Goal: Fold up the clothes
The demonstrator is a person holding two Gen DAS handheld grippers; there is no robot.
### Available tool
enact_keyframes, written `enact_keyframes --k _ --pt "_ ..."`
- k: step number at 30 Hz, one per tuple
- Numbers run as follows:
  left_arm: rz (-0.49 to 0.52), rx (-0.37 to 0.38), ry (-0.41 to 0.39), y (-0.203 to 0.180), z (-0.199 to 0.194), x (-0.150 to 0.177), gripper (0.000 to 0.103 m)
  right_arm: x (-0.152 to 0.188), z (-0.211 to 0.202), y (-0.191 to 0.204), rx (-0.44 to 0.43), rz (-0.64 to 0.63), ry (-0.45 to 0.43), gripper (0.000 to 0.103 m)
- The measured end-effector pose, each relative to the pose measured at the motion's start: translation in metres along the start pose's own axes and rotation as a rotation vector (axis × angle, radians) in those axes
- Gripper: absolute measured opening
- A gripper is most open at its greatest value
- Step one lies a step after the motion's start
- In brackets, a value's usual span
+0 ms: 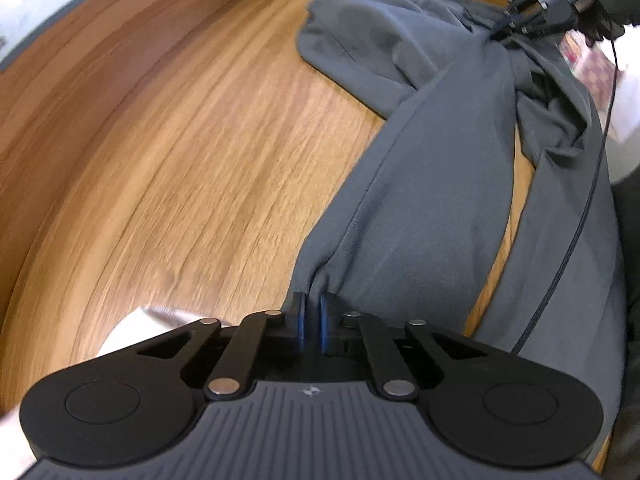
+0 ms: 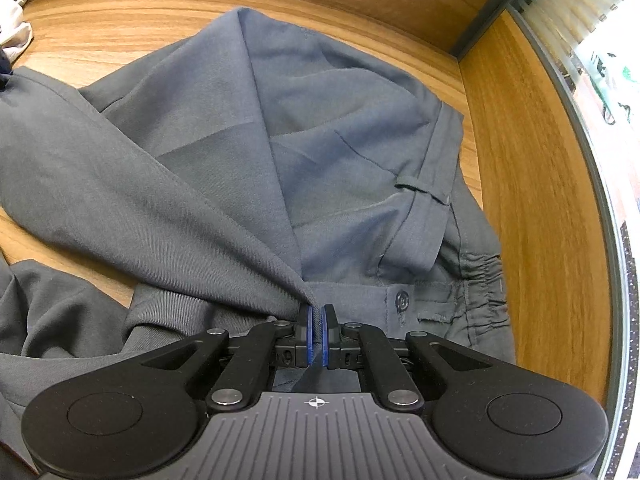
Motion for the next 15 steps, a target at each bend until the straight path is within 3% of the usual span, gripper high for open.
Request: enact_keyframes --k 4,9,13,15 --pt "-0.067 -0.032 -0.090 -0.007 -0.035 -0.002 0.005 -0.003 -0.007 -0.003 0.010 0.001 -0.019 0.006" --pt "-0.074 -0.111 -0.199 -0.027 -0.086 -0.006 0.005 -0.008 -0.018 -0.008 0.023 0.014 -0.058 0.006" --pt "-0.088 -0.262 -0.247 -0.044 -0.118 -0.001 0.002 -0.018 -0.033 -0.013 0.039 0.016 -0.116 0.006" --pt "-0.142 -0.348 -0.289 -0.052 -0.137 0.006 0.000 -0.022 -0.047 -0.014 0.048 0.017 -0.147 0.005"
Point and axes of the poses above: each gripper's, at about its wrist camera, not at the fingertips, and z roughly the way its jaws point, y to its left, x to its underside, the point moved 8 cm from there along z, roughly the way its jaws point, and after that the axes turned 11 degrees about x, right-handed, at the moved point
